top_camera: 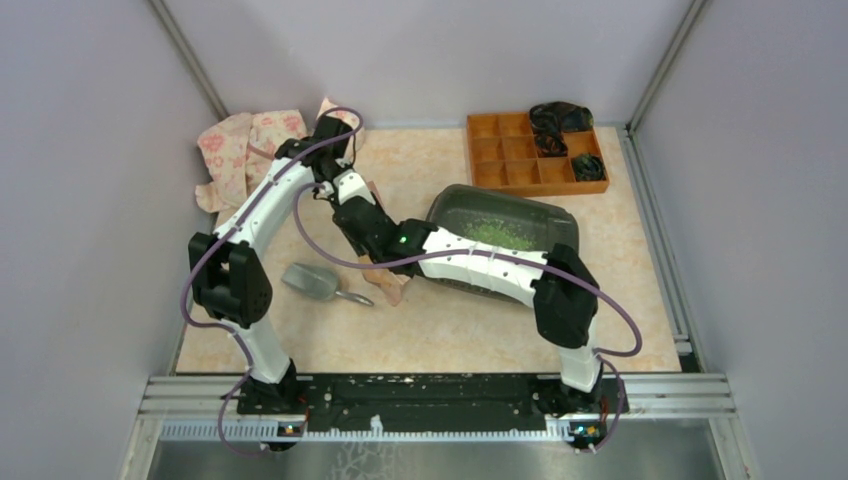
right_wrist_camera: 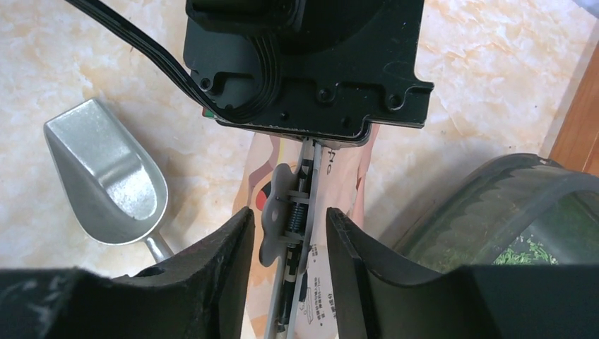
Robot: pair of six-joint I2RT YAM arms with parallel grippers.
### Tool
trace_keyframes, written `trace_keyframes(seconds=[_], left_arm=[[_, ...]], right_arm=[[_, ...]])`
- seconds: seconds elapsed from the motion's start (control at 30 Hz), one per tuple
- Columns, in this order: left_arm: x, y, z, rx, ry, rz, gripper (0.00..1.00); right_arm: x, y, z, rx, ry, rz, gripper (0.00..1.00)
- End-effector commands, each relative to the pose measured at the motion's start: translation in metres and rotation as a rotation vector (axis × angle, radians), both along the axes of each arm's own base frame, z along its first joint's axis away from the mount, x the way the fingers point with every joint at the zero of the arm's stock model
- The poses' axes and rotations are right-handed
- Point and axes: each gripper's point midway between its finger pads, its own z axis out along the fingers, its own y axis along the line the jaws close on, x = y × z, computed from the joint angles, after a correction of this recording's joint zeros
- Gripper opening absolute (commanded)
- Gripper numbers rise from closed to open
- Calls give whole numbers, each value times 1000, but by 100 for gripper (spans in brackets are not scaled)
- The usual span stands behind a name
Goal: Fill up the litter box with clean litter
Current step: Remove the clamp from the cat litter bag.
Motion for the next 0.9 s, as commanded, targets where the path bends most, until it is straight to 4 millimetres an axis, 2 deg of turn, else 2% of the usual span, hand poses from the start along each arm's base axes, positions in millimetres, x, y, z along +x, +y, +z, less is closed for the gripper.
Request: trace_keyframes(seconds=[0.0,0.43,0.77,0.83,0.87], left_arm=[[-1,-5,6,-25,9,-9,0],[-1,-5,3,-23,16,-9,0],[-1,-5,-1,-16,23,-7,0],[-1,-4,-2,-15,24,-5,0],[-1,-5,-2,-15,25,-7,0]], right_arm=[[9,7,34,65,-63,-19,40],[13,6,40,55,-85,-30,40],[14,6,42,53,-89,-34,12],[14,6,44,57,-94,-37,1],[14,5,44,55,-96,-37,0]])
